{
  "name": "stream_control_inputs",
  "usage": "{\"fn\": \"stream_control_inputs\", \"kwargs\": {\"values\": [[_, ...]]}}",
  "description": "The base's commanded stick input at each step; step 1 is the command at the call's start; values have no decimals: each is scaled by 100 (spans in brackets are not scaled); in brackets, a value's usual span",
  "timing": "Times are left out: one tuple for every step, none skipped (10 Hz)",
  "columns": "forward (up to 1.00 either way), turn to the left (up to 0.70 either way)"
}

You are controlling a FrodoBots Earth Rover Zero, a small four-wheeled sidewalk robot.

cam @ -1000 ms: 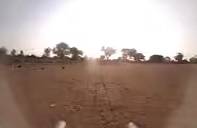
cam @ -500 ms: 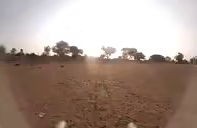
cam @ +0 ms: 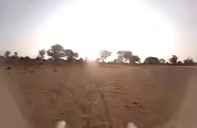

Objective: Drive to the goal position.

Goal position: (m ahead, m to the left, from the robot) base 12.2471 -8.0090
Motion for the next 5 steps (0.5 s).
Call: {"fn": "stream_control_inputs", "kwargs": {"values": [[70,0],[70,0],[70,0],[70,0],[70,0]]}}
